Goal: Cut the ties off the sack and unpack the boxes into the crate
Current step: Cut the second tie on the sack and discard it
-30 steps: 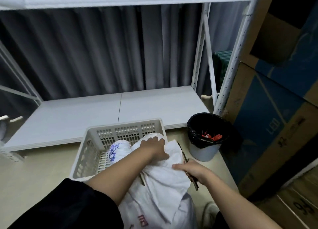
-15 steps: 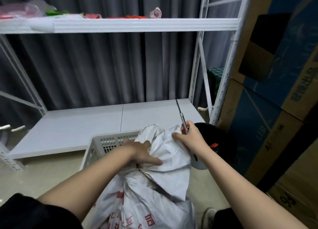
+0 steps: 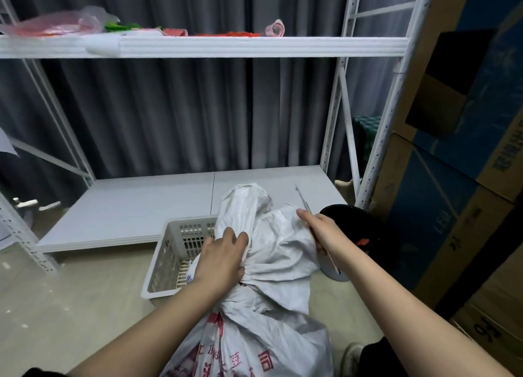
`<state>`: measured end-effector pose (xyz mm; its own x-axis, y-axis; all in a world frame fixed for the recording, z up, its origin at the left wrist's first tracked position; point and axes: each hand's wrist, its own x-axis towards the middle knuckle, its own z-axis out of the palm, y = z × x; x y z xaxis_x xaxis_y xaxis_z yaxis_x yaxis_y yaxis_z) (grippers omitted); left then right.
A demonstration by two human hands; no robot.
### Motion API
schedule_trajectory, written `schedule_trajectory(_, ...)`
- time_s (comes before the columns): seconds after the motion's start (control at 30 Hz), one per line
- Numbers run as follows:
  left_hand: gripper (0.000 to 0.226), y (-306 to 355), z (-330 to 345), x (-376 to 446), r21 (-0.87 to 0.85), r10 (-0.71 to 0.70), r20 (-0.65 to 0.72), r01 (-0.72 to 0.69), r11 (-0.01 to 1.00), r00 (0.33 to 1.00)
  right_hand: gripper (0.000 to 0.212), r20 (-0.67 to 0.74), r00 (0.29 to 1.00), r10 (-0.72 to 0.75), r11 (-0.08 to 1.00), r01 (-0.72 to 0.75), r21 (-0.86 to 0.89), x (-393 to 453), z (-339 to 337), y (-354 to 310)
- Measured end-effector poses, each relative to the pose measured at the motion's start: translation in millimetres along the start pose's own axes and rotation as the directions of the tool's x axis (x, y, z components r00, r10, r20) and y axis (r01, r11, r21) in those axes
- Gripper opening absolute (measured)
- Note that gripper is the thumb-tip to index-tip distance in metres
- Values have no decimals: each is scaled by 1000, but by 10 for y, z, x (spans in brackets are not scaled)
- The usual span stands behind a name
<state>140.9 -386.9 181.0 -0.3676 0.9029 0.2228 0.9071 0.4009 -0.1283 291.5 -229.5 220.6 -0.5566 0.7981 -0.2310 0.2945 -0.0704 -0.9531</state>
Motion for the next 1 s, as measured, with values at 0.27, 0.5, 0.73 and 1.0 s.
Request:
schedule_trajectory(0.27,29,137,25,-156,-80,-3,-21,2,997,1000,28,-230,925,-304,816,128,-563,128,234,-12)
schedule_trajectory(0.5,58,117,-35,-254,-215,-118,123,142,966,985,58,-199,973,-117,912,26,-409,258,484,105)
schedule_trajectory(0.73,53,177,-60,-427,-445,-21,185,103,890,983,59,-108,993,-44,976,20,-215,293,645,164)
schedule_trajectory(1.0,138,-11,-39,16,-570,-345,369,503,650,863,33,-11,962,-273,961,273,52,71,802,103)
